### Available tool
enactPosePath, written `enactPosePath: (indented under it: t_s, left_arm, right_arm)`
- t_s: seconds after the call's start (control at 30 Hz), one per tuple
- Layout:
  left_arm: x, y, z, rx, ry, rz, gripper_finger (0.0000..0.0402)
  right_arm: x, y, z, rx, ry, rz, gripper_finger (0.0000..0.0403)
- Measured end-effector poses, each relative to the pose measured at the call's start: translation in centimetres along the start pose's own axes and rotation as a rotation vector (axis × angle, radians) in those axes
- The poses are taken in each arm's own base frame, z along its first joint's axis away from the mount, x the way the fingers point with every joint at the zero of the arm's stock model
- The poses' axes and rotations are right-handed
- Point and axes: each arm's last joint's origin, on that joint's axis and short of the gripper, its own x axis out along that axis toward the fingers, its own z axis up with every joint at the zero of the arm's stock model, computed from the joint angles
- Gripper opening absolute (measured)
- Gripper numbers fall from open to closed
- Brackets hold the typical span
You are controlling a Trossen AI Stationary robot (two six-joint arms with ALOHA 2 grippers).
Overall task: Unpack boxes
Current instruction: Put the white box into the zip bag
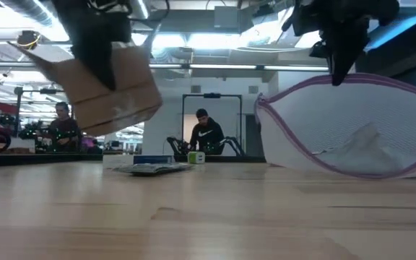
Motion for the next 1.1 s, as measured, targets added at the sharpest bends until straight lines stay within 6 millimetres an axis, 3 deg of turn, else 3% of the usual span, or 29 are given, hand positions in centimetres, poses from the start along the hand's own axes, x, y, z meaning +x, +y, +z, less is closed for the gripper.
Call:
enactPosePath:
  t_s: [0.1,0.27,0.5,0.73,0.9,1.1]
  left_arm:
    - [1.2,0.8,-0.2,0.091,0.088,0.023,0.0]
    - [3.3,2.6,-0.4,0.096,0.243,0.065,0.0]
    - [5.4,4.9,-2.3,0.108,0.592,0.061,0.0]
    - [6.3,4.9,-2.2,0.101,0.609,0.014,0.0005]
    - [6.1,5.1,-2.6,0.114,0.657,-0.003,0.0049]
    - [6.1,5.8,-3.0,0.03,0.676,0.02,0.0142]
  right_arm:
    - [0.0,0.0,0.0,0.004,-0.004,0.0,0.0]
    - [0.0,0.0,0.0,0.012,-0.003,0.0,0.0]
    - [0.0,0.0,0.0,0.009,-0.002,0.0,0.0]
    - [0.0,0.0,0.0,0.013,-0.002,0.003,0.0]
    - [0.0,0.1,0.0,0.01,-0.001,0.028,0.0]
    - [0.0,0.1,0.0,0.007,-0.001,0.033,0.0]
